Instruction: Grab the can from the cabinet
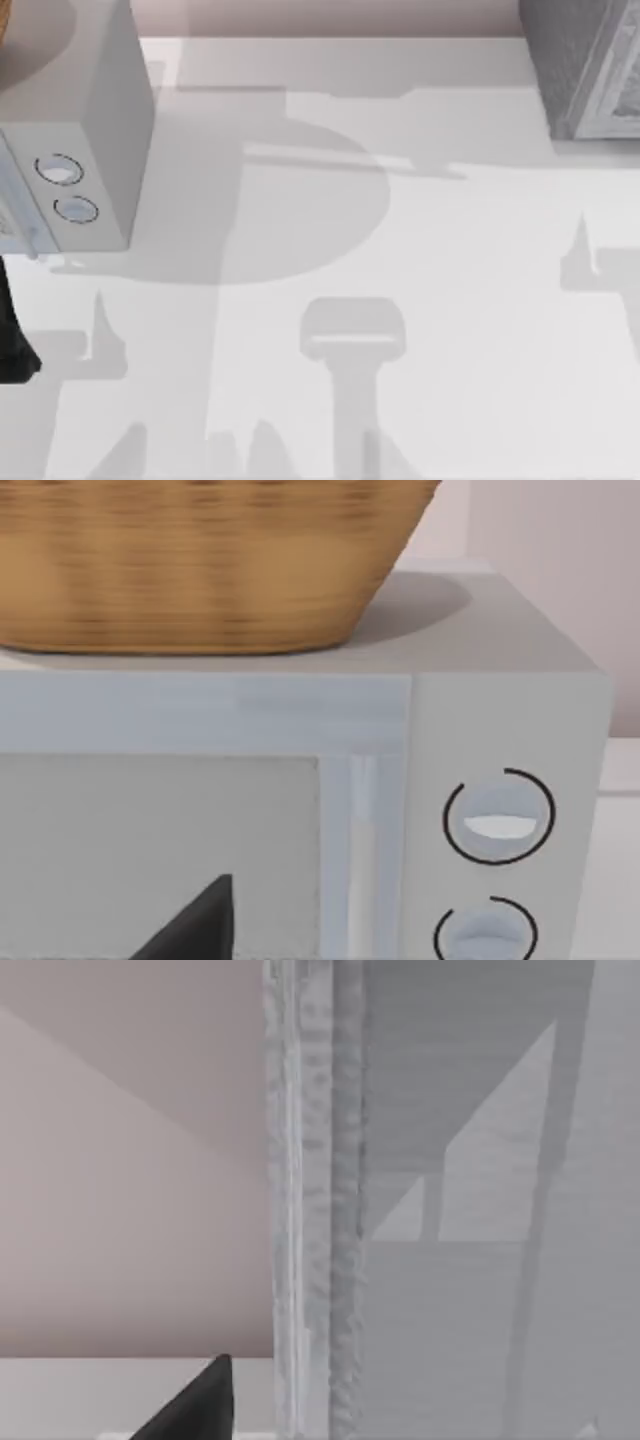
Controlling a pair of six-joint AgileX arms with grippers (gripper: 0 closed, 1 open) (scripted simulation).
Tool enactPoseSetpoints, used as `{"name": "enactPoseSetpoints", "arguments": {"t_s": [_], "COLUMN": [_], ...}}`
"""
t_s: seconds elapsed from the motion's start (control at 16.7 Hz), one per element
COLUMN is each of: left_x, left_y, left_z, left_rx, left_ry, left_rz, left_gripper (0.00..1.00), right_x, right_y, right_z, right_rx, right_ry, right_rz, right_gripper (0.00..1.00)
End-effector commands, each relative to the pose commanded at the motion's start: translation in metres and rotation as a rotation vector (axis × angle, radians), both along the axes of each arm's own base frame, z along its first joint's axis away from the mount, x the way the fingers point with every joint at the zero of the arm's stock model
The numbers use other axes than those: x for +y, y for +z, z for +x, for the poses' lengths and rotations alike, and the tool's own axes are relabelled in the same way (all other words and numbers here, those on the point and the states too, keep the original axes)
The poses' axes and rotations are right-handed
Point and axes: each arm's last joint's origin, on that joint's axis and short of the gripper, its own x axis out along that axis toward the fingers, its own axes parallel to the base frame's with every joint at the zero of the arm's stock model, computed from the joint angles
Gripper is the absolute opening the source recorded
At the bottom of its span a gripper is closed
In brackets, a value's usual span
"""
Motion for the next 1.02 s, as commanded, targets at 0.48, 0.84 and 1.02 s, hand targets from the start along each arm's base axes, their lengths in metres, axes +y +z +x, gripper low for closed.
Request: {"name": "enactPoseSetpoints", "arguments": {"t_s": [0.48,0.84,1.02], "left_x": [0.000,0.000,0.000], "left_y": [0.000,0.000,0.000], "left_z": [0.000,0.000,0.000], "left_rx": [0.000,0.000,0.000], "left_ry": [0.000,0.000,0.000], "left_rz": [0.000,0.000,0.000], "left_gripper": [1.00,1.00,1.00], "right_x": [0.023,0.039,0.041], "right_y": [0.144,0.191,0.195], "right_z": [0.079,0.124,0.129], "right_rx": [0.001,-0.016,-0.018], "right_ry": [0.012,0.009,0.009], "right_rz": [-0.002,0.001,0.002], "right_gripper": [1.00,1.00,1.00]}}
